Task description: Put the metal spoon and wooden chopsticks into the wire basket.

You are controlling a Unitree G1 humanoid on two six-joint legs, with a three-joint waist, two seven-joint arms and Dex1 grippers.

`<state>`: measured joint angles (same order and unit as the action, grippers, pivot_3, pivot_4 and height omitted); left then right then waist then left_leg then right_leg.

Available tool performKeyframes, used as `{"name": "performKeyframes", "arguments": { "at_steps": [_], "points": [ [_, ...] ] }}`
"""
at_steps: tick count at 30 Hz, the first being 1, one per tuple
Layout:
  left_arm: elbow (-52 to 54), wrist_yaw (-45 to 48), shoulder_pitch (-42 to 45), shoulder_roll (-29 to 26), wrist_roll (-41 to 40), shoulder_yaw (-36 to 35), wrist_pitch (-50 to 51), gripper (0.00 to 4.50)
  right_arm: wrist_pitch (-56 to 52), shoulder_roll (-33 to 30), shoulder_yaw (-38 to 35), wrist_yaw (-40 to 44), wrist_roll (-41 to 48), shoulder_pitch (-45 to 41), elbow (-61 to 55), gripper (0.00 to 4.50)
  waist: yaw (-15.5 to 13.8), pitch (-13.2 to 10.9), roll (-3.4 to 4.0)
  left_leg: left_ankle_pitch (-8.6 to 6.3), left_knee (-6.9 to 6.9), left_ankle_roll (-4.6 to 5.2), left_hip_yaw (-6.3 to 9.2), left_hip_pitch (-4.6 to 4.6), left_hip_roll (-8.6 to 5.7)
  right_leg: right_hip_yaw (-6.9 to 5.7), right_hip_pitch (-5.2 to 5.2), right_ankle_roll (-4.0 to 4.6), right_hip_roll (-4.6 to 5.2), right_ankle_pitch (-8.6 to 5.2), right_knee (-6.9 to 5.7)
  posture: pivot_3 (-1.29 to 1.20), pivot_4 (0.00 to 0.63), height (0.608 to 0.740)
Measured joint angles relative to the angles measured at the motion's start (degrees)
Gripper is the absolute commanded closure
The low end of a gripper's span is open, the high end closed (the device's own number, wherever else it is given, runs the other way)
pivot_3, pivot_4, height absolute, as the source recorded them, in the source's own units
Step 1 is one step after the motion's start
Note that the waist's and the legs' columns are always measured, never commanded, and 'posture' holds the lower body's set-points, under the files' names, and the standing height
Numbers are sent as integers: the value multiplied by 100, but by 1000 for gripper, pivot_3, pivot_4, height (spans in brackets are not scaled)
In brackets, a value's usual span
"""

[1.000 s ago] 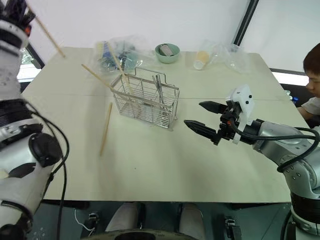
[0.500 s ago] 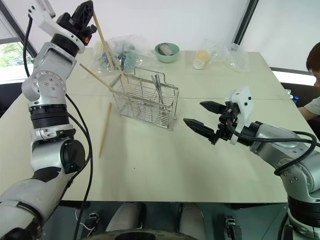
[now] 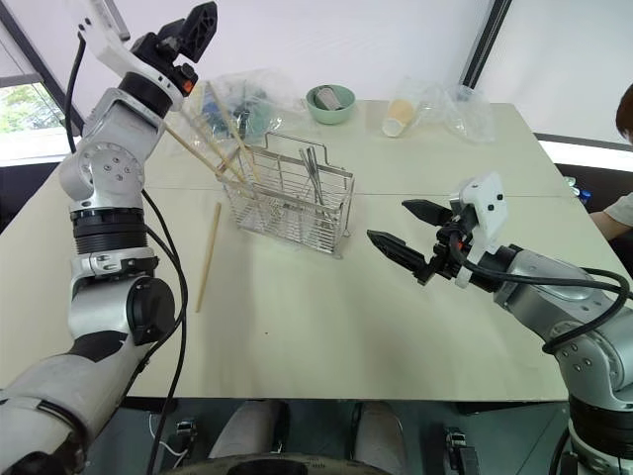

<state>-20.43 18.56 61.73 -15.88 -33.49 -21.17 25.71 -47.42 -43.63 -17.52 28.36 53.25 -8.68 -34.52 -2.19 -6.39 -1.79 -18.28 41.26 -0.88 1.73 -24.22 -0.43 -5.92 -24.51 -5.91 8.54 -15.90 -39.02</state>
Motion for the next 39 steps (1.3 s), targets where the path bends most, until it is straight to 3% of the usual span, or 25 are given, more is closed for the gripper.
{"name": "performKeyframes", "arguments": {
  "at_steps": [6, 13, 17, 22, 24, 31, 39],
  "points": [
    [6, -24, 17, -226, -30, -9, 110, 706, 4, 0, 0, -6, -2, -26, 13, 0, 9, 0, 0, 0, -1, 0, 1, 1, 2, 0, -2, 0, -3, 0, 0, 0, 150, 633],
    [114, -18, 835, -1513, -167, -22, 1041, 706, 60, -2, 28, 102, -91, -77, 126, 0, 18, -5, 1, 0, -10, 0, 2, 0, 3, -2, -5, -2, -9, -1, -3, 0, 150, 633],
    [-402, -317, 1176, -2549, 317, 113, 1799, 706, 109, -7, 34, 211, -151, -79, 241, 0, 41, -5, 11, 0, -21, 1, -1, 27, 1, -2, 9, -8, -6, -5, -4, 0, 150, 633],
    [-780, -1165, 739, -2854, 909, 169, 2949, 706, 166, 9, 164, 316, -267, -143, 307, 0, -4, -9, -2, 0, -18, 0, 4, 43, 3, -3, 15, -9, -4, -6, -9, 0, 150, 633],
    [-710, -1356, 348, -2771, 987, 199, 3428, 706, 167, 40, 191, 330, -305, -162, 350, 0, -9, -10, -8, 0, -16, -1, 4, 44, 3, -3, 15, -9, -2, -6, -11, 0, 150, 633],
    [78, -1847, -354, -1719, 990, 186, 5035, 706, 167, 131, 415, 413, -363, -279, 430, 0, 1, -7, -29, 9, -4, -19, 2, -5, -4, -3, -6, -9, 10, -4, -10, 0, 150, 633],
    [565, -2142, -807, -818, 1239, 261, 5613, 706, 165, 207, 420, 382, -413, -283, 474, 0, -7, -9, -22, 28, -14, -54, 6, 3, 7, -4, -11, -8, 9, -5, -9, 0, 150, 633]
  ]
}}
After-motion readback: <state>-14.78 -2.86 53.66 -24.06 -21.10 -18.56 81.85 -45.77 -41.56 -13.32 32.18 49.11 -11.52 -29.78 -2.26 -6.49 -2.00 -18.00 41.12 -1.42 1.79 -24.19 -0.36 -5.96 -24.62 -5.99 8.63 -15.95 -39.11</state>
